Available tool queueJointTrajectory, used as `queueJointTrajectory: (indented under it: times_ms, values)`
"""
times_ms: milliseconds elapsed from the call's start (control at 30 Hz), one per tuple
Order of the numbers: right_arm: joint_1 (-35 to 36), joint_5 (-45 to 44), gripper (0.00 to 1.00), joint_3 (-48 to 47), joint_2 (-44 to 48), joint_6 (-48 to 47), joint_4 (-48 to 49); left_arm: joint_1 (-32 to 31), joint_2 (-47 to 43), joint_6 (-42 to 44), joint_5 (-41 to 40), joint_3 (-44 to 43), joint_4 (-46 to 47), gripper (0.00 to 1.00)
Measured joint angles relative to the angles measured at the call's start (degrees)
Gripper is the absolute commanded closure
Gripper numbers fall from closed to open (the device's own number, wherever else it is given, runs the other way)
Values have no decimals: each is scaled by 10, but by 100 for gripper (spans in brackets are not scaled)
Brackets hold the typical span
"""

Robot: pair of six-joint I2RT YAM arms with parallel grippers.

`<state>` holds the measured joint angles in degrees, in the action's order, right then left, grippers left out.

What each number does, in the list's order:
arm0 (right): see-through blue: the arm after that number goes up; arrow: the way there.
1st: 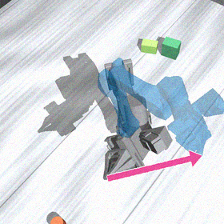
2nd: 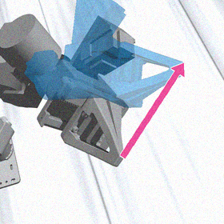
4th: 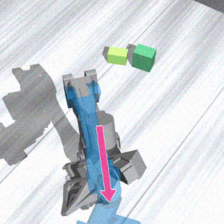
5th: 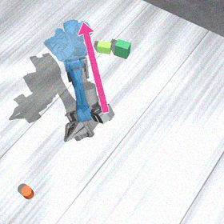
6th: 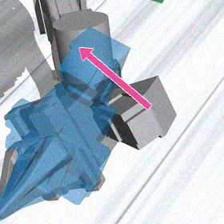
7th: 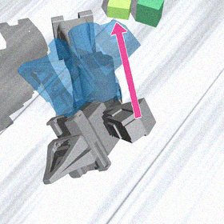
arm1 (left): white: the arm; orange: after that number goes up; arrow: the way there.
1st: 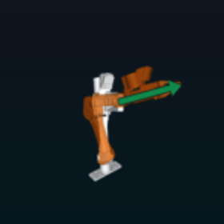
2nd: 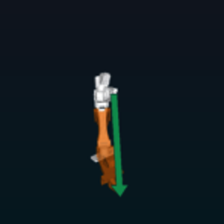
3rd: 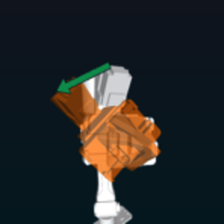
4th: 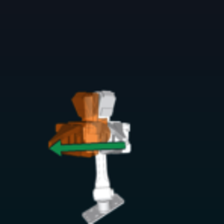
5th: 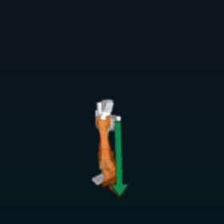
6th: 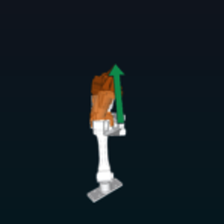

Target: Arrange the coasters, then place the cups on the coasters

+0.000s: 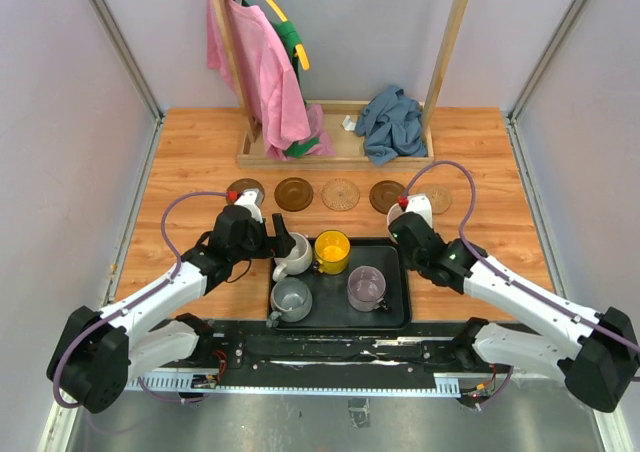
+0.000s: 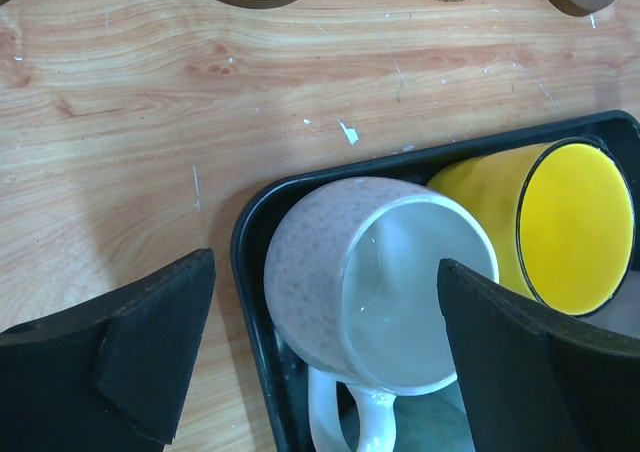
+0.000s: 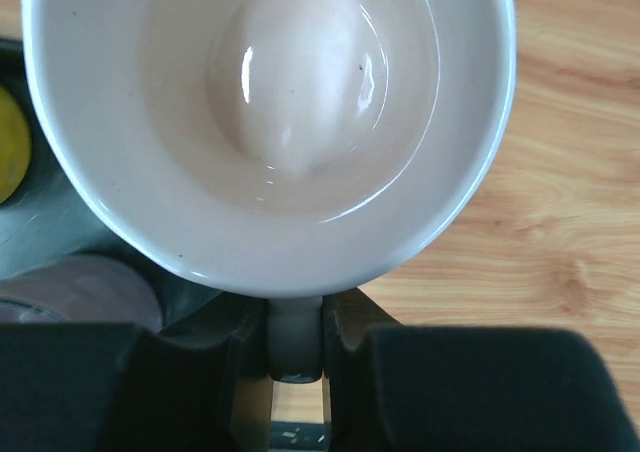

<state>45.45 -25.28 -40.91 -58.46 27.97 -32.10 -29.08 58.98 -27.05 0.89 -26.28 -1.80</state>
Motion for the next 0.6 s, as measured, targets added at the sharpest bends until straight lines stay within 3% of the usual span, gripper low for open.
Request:
queueJointTrajectory:
  times_ms: [233, 600]
  values:
    - [-20, -75, 99, -28, -32, -43, 19, 0, 0, 0, 0, 0, 5, 3]
    - [-209, -35, 99, -45, -112, -116, 136, 0, 21, 0, 0, -19, 21, 4]
